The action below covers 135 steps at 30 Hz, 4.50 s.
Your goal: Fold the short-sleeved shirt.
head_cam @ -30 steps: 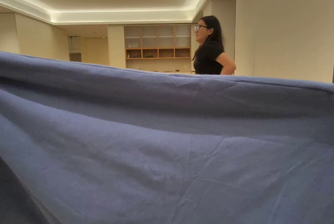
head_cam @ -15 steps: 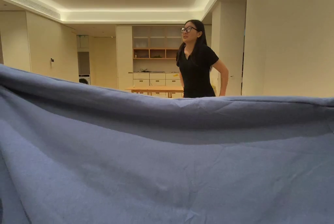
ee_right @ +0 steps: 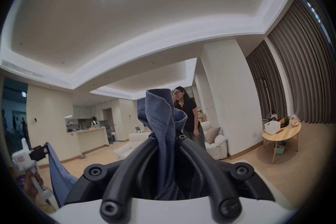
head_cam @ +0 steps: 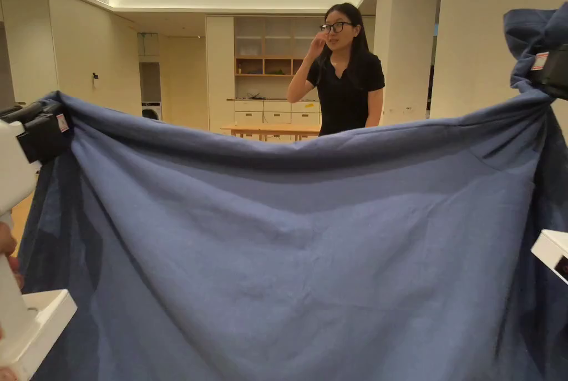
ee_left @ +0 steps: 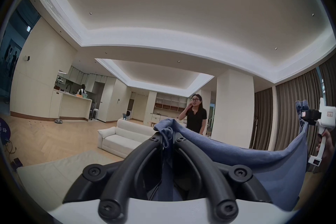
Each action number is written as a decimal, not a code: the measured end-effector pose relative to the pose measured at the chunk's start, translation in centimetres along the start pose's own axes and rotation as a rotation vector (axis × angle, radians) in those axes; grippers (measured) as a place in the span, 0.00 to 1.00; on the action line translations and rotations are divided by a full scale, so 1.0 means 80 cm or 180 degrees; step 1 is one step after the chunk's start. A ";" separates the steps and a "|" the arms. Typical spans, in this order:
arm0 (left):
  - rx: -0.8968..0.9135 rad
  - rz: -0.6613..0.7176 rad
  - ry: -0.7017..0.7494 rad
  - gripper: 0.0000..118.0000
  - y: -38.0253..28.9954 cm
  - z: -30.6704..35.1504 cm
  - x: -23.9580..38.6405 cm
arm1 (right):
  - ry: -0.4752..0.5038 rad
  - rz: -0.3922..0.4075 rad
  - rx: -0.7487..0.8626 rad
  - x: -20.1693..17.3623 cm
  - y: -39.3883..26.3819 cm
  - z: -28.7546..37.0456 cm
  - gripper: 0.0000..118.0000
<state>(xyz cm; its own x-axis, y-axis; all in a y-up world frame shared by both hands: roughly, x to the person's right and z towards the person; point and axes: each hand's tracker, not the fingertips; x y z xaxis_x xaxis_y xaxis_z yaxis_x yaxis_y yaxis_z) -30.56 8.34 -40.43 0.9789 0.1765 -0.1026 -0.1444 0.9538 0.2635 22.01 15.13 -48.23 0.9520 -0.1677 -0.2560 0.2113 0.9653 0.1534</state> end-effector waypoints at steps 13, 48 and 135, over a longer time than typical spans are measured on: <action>-0.0616 -0.0120 0.0070 0.06 -0.097 -0.294 0.010 | -0.0395 0.0016 -0.0247 0.024 -0.053 -0.286 0.09; -0.2063 -0.0382 -0.0676 0.06 -0.440 -0.097 -0.039 | -0.0617 -0.0122 -0.1533 0.086 -0.465 -0.048 0.09; -0.3274 -0.0072 0.0050 0.02 -0.499 0.228 -0.096 | -0.0263 0.0180 -0.2841 0.080 -0.512 0.320 0.32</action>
<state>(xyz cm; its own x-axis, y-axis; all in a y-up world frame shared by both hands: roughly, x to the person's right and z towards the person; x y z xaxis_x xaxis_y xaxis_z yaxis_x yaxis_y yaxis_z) -29.72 -35.51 -32.68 0.9820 0.1521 -0.1118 -0.1870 0.7022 -0.6870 25.08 -30.63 -31.75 0.9759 -0.0957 -0.1959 -0.0545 0.7630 -0.6441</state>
